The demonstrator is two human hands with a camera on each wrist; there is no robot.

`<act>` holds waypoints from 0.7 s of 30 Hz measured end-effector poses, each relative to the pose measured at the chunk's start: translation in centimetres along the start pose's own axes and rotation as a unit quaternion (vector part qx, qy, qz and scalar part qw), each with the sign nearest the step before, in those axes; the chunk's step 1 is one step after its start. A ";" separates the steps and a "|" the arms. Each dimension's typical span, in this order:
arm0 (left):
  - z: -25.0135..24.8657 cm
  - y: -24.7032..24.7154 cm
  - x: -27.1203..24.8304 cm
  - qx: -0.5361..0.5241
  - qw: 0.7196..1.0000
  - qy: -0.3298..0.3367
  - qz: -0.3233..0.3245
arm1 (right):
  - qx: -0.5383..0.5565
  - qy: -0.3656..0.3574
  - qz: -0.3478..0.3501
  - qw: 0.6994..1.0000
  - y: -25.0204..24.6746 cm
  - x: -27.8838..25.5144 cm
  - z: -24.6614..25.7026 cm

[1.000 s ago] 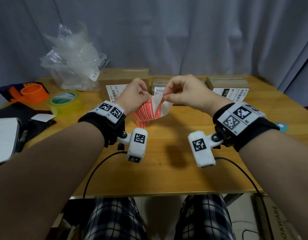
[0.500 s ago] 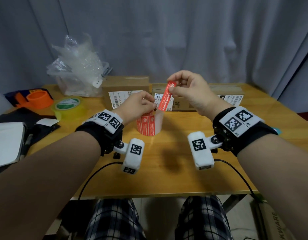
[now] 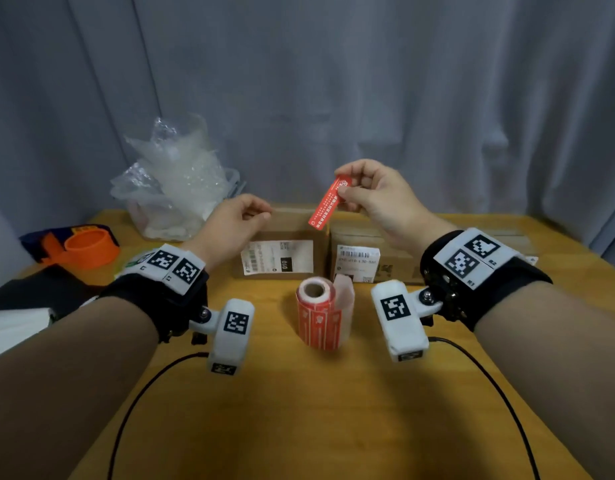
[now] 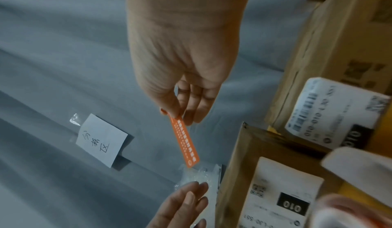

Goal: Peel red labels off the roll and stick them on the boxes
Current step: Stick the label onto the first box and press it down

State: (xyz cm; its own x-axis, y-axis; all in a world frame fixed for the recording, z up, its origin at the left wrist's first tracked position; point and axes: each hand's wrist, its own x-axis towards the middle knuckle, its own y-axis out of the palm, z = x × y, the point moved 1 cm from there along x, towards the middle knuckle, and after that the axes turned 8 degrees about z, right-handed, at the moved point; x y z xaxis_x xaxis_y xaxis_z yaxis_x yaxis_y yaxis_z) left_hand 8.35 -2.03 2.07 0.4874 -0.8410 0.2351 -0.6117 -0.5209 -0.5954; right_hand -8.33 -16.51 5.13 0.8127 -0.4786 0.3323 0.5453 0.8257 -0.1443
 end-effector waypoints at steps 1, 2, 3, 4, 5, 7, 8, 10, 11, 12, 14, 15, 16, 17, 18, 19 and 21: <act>0.3 -0.4 0.7 -0.005 1.000 -0.005 -0.005 | 0.008 0.007 0.006 1.000 0.2 1.3 -0.1; 0.7 -0.6 1.5 -0.011 1.000 -0.009 -0.011 | 0.010 0.017 0.014 1.000 0.5 2.5 -0.2; 0.9 -0.8 2.2 -0.017 1.000 -0.009 -0.017 | 0.003 0.030 0.022 0.999 0.8 3.7 -0.5; 1.1 -1.0 3.1 -0.016 1.000 -0.010 -0.023 | -0.005 0.043 0.029 0.999 1.1 5.0 -0.7; 1.3 -1.2 3.9 -0.009 1.000 -0.012 -0.024 | -0.012 0.055 0.035 0.998 1.5 6.2 -0.9; 2.0 -1.4 5.7 0.070 0.997 -0.025 0.002 | -0.014 0.078 0.048 0.996 2.1 8.2 -1.4; 2.5 -1.3 6.5 0.152 0.987 -0.038 0.030 | -0.008 0.090 0.056 0.994 2.3 9.0 -1.6; 3.7 -1.0 7.6 0.292 0.947 -0.079 0.108 | 0.008 0.115 0.067 0.991 2.7 10.3 -2.1; 4.3 -0.8 7.9 0.317 0.932 -0.102 0.147 | 0.013 0.128 0.067 0.989 2.8 10.8 -2.5; 5.1 -0.5 8.4 0.319 0.923 -0.121 0.180 | 0.018 0.141 0.065 0.988 2.9 11.1 -2.9; 6.2 0.3 8.7 0.316 0.916 -0.121 0.214 | 0.024 0.173 0.060 0.983 3.1 11.7 -3.9; 6.5 0.6 9.0 0.320 0.919 -0.101 0.209 | 0.026 0.190 0.059 0.980 3.2 11.9 -4.4; 6.7 0.8 9.1 0.315 0.926 -0.080 0.193 | 0.026 0.205 0.060 0.977 3.2 12.0 -4.9; 6.7 1.0 9.3 0.307 0.933 -0.064 0.176 | 0.024 0.218 0.063 0.974 3.2 12.0 -5.3; 6.7 1.1 9.3 0.294 0.940 -0.054 0.164 | 0.021 0.227 0.067 0.971 3.2 12.0 -5.6; 6.8 1.2 9.3 0.282 0.945 -0.049 0.158 | 0.018 0.233 0.070 0.970 3.2 12.0 -5.8; 6.6 1.0 9.1 0.255 0.955 -0.049 0.145 | 0.016 0.239 0.074 0.968 3.2 12.0 -6.2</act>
State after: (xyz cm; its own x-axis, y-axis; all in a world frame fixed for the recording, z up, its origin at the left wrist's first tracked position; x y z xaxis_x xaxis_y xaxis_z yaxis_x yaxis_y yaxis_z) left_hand 16.26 -9.29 -1.46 0.4157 -0.9079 -0.0547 -0.3595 -0.1088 -0.9268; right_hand 4.47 -21.46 2.91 0.8880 -0.4308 -0.1610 0.4146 0.9014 -0.1251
